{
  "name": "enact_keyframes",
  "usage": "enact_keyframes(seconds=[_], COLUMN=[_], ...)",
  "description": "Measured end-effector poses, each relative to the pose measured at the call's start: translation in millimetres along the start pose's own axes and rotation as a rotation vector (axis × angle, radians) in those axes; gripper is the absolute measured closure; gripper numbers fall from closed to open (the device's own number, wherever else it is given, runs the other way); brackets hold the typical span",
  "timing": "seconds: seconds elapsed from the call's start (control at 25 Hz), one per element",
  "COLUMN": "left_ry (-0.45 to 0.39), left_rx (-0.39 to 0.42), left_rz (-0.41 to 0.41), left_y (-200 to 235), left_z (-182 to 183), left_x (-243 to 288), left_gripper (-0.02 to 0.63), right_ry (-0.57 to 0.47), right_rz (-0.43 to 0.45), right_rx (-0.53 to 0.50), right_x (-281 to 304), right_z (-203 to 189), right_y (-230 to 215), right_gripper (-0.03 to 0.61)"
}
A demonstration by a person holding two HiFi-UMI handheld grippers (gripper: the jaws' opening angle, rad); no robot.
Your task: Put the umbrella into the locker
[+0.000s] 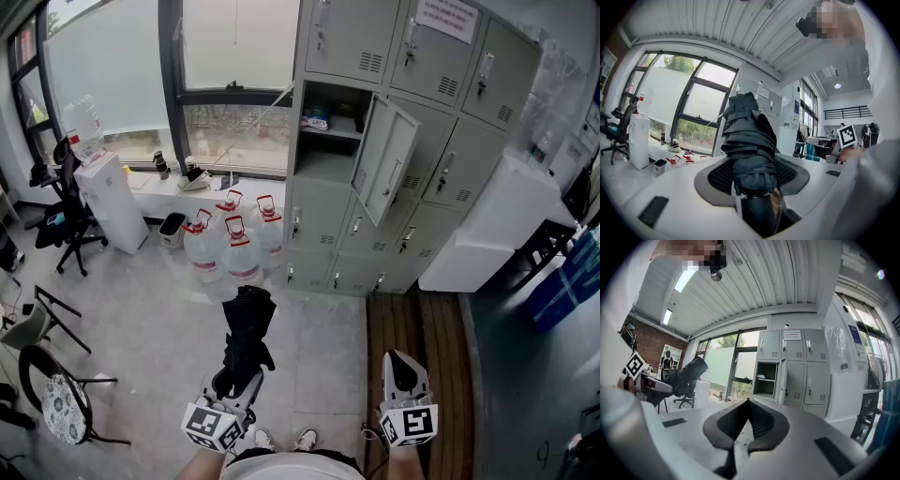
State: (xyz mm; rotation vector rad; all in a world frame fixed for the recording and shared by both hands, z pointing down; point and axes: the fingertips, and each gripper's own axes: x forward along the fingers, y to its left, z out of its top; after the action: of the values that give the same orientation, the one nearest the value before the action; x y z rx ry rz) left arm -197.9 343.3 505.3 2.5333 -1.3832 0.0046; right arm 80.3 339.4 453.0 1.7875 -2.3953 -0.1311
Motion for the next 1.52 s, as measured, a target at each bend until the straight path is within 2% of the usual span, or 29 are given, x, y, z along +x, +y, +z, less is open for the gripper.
enact_keyframes(seconds=[0.16,0.32,0.56,0.92,1.28,1.52], left_ry=[-0.007,-0.014,-0.036,-0.019,-0.015,-0.013], left_rx=[0.001,-0.001,-0.049,-0.044,-0.047,-0.077], left_rz=[0.009,0.021,0.039,0.069,0.039,-0.011], left_y=[-4,-10,-24,-34,-3,49], left_z=[3,4,3,-6,-2,7], left_x=[-1,0,12,28,85,161], left_gripper=[0.387,0.387,0.387,0.387,0.387,0.387], right_ry=[-0.006,-0.007,0.021,0.029,0.058,0.116], right_rz=[0.010,0.047,0.079,0.124,0.113,0.089], right_rx=[0.007,0.060,0.025,0.034,0.034,0.035], right_x=[-3,-4,-4,5,56,139], right_z=[-1,-5,-17,-39,-56,-66], right_y=[-3,-8,-23,-46,-62,-77], right_gripper=[0.560,0.560,0.560,0.560,0.560,0.560])
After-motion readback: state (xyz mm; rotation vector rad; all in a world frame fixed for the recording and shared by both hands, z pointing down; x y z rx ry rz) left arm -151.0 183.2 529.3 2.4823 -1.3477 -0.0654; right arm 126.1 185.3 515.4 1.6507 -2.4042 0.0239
